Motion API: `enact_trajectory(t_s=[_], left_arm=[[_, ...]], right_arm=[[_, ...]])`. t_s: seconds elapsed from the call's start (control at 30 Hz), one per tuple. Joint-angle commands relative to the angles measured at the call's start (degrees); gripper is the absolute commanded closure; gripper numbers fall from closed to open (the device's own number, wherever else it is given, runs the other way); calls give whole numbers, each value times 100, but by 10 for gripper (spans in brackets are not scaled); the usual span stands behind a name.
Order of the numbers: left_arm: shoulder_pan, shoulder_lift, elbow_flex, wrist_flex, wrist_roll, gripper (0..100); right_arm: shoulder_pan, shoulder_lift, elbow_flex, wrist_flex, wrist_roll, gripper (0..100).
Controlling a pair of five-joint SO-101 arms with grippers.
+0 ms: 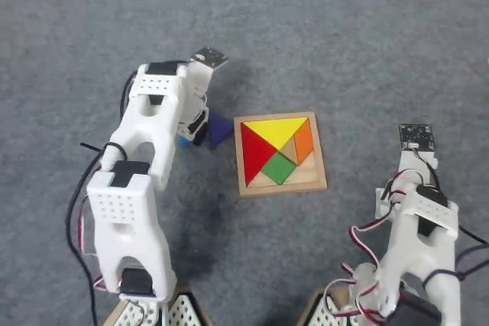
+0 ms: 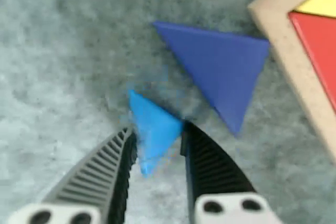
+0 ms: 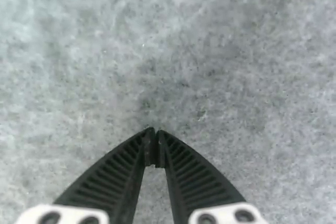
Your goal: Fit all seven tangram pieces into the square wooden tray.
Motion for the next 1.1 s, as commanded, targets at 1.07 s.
enact_trajectory(t_s=[1.07], left_arm=[[1196, 949, -1675, -4589, 1591, 805]], right_arm=[[-92, -224, -9, -110, -62, 991]])
